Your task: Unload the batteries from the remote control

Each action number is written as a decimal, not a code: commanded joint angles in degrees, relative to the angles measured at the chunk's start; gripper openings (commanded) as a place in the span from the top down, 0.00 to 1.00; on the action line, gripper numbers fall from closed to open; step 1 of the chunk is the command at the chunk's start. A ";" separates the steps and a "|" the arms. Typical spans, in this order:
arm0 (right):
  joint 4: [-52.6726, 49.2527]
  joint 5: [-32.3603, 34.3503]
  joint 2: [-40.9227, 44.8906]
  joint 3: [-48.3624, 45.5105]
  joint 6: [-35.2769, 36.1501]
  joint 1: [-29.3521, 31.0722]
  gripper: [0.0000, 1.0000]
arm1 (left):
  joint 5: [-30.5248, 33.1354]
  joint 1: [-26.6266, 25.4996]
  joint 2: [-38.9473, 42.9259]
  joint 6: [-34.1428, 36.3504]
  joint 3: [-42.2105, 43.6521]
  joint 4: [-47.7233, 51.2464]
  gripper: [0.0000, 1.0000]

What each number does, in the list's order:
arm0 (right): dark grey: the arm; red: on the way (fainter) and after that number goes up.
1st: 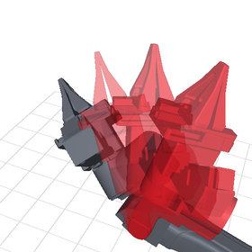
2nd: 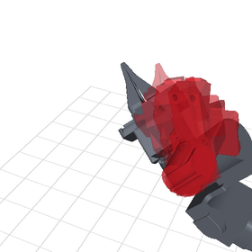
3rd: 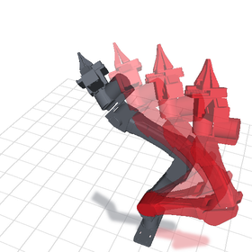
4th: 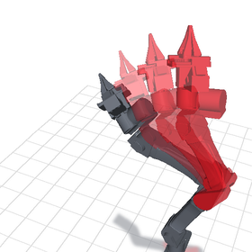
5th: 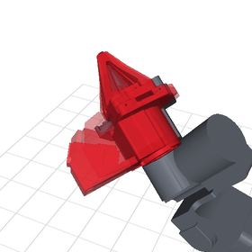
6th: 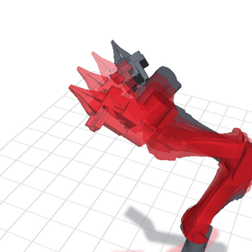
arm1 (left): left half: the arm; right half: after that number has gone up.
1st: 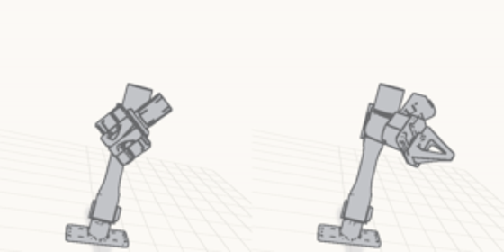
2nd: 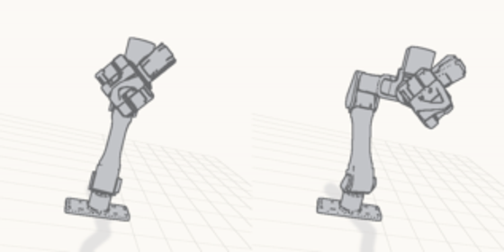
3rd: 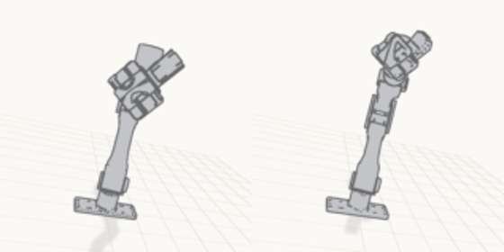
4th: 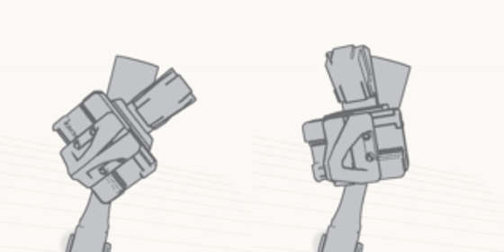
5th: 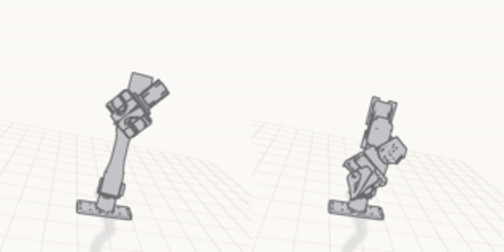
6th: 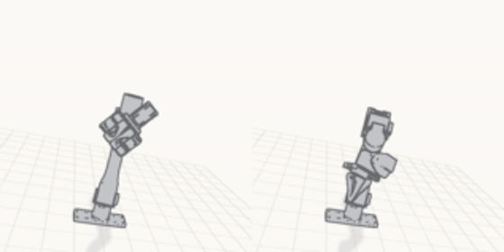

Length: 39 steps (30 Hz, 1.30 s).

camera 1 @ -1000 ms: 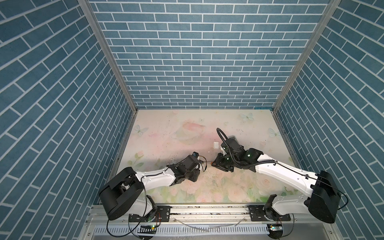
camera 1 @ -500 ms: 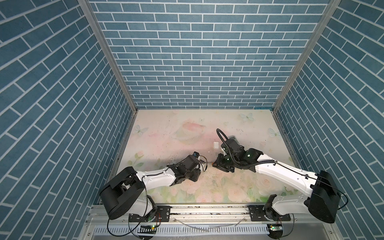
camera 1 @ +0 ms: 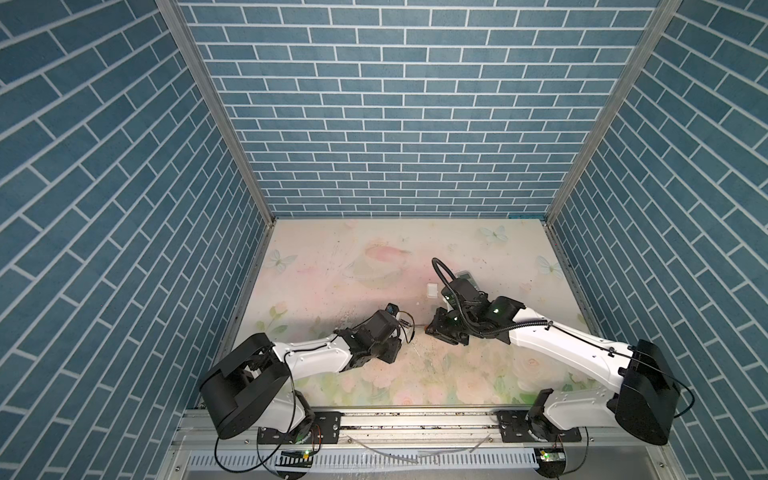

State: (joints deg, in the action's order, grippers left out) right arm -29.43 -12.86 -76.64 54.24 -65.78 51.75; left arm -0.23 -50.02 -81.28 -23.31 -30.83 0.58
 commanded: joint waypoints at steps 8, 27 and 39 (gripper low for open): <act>2.09 -0.15 -3.22 -1.86 -1.19 0.02 1.00 | -4.30 -2.11 -3.18 0.10 1.67 6.91 0.78; 2.03 -0.88 -1.54 -0.38 1.64 -0.88 1.00 | -3.38 -4.01 -5.82 0.46 -0.15 7.96 0.81; 3.00 -0.36 2.20 -0.50 2.23 -1.44 1.00 | -3.31 -4.01 -6.17 -0.10 0.30 7.83 0.82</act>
State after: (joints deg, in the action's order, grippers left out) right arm -27.77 -13.72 -75.94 54.26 -64.45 50.57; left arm 3.46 -52.38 -83.37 -23.75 -32.88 3.09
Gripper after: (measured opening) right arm 0.265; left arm 0.549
